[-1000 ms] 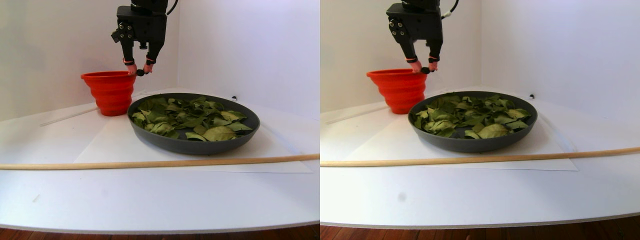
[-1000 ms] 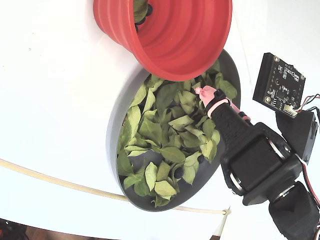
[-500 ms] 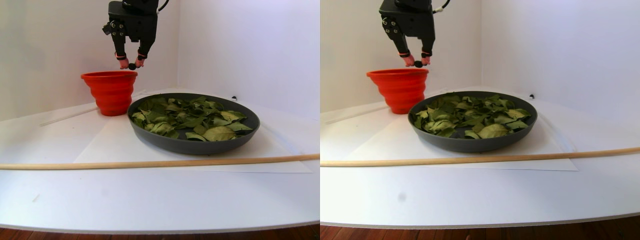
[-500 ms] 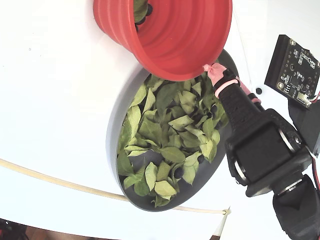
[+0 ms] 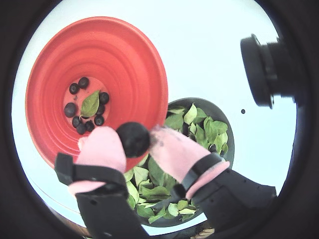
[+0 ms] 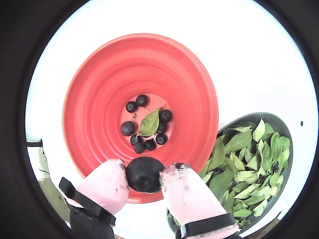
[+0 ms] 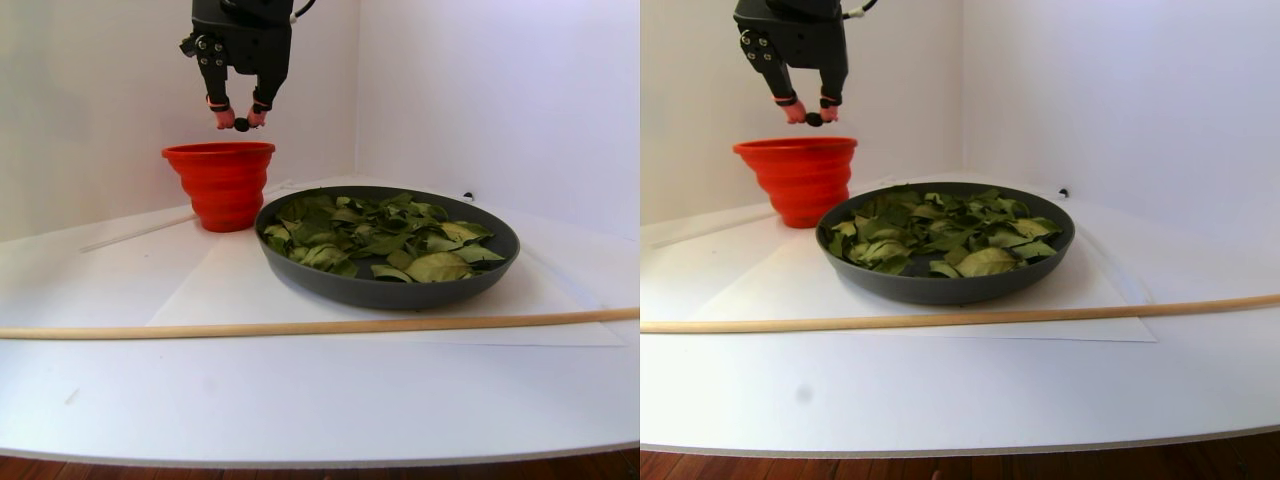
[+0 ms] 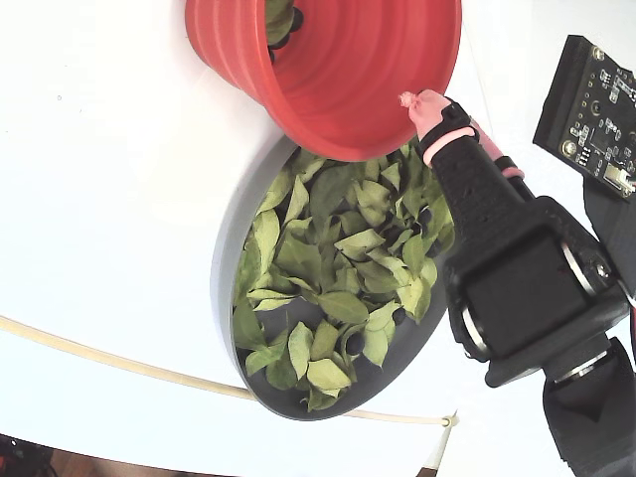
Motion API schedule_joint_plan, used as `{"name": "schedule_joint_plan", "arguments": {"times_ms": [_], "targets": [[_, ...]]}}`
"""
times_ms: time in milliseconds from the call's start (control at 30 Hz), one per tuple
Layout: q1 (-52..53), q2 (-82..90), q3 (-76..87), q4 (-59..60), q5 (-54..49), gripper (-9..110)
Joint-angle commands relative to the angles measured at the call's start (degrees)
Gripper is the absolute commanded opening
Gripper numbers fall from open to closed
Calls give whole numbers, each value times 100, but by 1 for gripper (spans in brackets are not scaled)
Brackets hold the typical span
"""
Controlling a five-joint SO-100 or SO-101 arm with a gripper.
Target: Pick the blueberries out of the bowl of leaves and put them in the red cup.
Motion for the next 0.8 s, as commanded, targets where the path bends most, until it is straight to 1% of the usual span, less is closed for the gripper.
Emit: {"name": "schedule_joint_plan", "arguments": {"times_ms": [0,333,533,767], "targets": [[-105,431,-510,-229,53,11],[-167,-132,-738,-554,123,11],[-105,-299,-738,-659,158,18],[88,-255,-729,-589,158,19]]}}
